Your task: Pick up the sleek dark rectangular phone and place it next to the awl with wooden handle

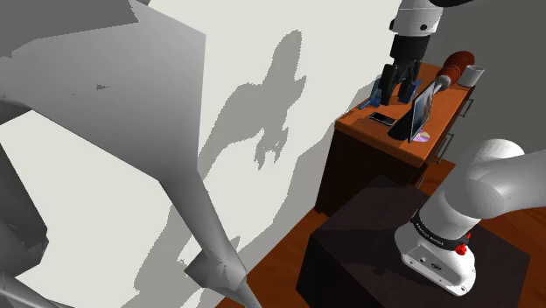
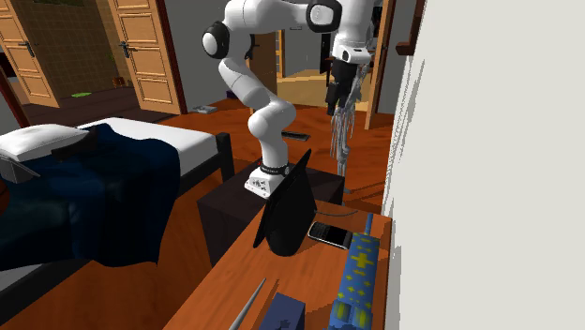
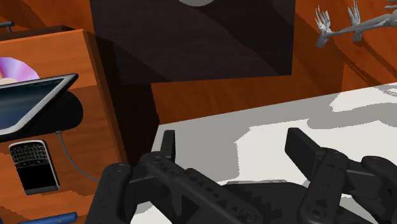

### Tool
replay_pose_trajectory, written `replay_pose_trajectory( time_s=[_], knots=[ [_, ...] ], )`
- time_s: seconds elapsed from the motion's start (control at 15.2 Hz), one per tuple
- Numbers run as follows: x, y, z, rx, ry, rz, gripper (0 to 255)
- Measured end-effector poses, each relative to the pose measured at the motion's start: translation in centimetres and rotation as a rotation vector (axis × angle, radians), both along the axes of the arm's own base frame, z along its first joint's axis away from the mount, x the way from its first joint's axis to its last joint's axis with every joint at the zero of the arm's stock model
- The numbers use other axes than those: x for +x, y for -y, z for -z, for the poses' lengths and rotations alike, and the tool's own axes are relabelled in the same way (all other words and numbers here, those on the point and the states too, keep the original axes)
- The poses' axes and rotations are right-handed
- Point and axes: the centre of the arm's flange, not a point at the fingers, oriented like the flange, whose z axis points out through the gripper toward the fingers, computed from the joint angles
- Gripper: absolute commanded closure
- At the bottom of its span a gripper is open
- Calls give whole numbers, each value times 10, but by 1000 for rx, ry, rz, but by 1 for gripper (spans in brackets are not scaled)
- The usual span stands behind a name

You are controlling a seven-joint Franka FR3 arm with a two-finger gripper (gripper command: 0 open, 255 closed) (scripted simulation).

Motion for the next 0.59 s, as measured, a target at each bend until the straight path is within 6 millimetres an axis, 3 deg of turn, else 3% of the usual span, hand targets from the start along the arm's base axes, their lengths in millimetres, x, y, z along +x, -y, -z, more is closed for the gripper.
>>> replay_pose_trajectory(
  time_s=[0.2,0.59],
  knots=[
    [3,12,8,1,4,-10,0],
    [17,76,45,8,22,-62,0]
  ],
)
